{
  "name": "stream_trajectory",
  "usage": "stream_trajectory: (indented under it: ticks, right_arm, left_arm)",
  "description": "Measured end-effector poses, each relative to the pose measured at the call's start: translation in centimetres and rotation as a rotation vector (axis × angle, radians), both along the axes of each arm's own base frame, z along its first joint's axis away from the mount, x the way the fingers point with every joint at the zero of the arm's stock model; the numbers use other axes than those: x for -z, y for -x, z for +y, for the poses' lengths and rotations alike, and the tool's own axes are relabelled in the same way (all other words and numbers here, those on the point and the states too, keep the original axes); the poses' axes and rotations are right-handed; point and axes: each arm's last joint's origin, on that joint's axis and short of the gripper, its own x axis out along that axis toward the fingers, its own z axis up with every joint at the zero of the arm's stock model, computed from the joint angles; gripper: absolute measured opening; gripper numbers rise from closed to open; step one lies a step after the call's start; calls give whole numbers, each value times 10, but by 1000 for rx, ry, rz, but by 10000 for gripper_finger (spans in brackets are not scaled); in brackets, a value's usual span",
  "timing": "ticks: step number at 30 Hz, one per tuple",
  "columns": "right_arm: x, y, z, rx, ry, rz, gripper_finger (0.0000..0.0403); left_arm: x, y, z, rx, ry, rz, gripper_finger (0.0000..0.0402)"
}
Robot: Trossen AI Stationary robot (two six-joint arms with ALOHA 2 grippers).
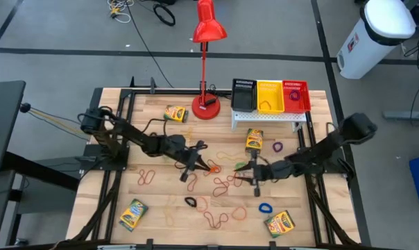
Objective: Pick & Place Office Desk Supplies
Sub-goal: Put the orange spring keychain into the red bin
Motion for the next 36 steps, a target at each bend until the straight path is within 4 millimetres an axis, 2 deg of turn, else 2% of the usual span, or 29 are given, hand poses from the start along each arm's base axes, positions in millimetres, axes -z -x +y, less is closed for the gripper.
stream_trajectory:
  ticks: [8,16,20,24,32,34,36]
  right_arm:
    - [3,-36,9,31,99,31,204]
    - [18,-56,1,70,141,81,202]
    - [20,-66,-3,88,134,73,184]
    - [20,-66,-3,77,131,74,149]
    - [19,-67,-2,69,153,69,23]
    - [19,-66,-2,69,156,69,14]
    - [20,-66,-3,68,158,74,24]
  left_arm:
    - [8,-6,-1,14,15,13,10]
    - [8,-13,-3,27,33,5,10]
    - [9,-14,-4,29,36,7,10]
    - [9,-14,-5,32,35,6,10]
    - [9,-14,-4,0,30,-1,25]
    - [9,-14,-4,-22,27,0,35]
    - [9,-15,-3,-54,31,2,45]
